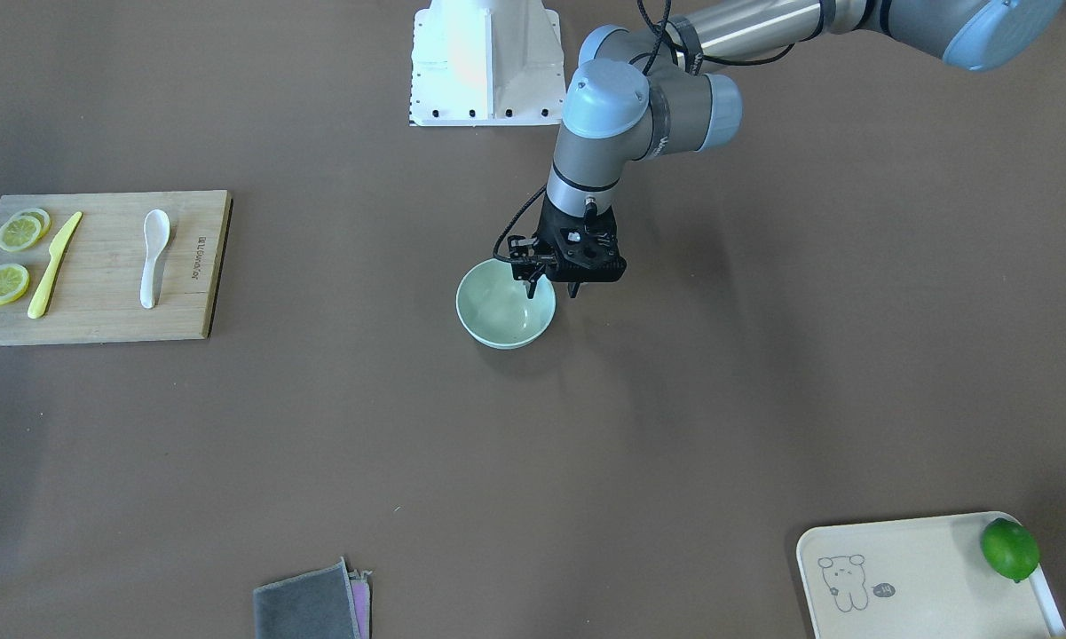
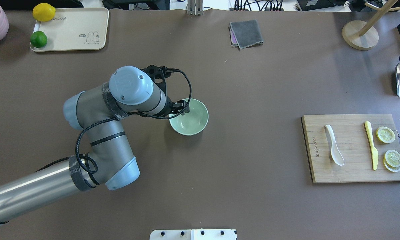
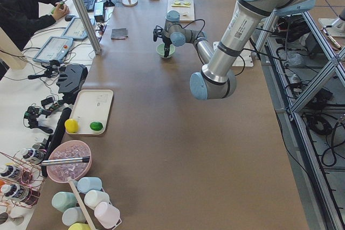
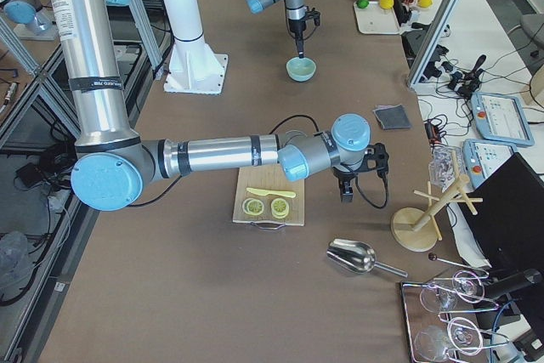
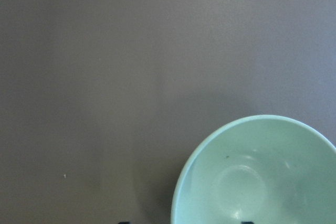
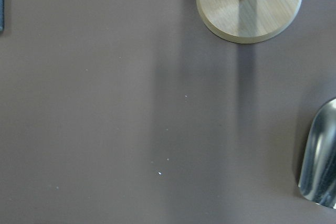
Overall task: Place spoon in bowl
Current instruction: 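Release the bowl with the left gripper while the right arm reaches toward the board, then lower the right gripper onto the white spoon handle and close it, then lift the white spoon with the right gripper and carry it to the bowl, then lower the spoon into the bowl and open the right gripper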
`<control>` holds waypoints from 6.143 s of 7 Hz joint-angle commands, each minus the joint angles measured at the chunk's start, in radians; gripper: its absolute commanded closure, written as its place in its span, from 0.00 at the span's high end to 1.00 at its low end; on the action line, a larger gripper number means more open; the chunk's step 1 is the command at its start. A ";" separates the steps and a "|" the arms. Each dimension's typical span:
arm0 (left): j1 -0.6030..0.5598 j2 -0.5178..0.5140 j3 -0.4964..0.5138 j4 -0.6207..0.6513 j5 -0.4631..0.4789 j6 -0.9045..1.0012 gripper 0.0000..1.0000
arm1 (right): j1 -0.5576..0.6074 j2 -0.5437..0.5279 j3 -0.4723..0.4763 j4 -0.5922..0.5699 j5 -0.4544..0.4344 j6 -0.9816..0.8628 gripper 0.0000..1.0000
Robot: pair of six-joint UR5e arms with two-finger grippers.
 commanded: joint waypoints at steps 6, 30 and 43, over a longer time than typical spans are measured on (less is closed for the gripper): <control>-0.256 0.135 -0.057 -0.011 -0.120 0.284 0.98 | -0.385 -0.118 0.228 0.061 -0.195 0.395 1.00; -0.307 0.158 -0.045 -0.021 -0.117 0.337 0.98 | -0.509 0.303 0.223 -0.186 -0.255 0.938 0.00; -0.461 0.286 -0.019 -0.104 -0.284 0.445 0.98 | -0.841 0.720 -0.100 -0.262 -0.850 1.291 0.00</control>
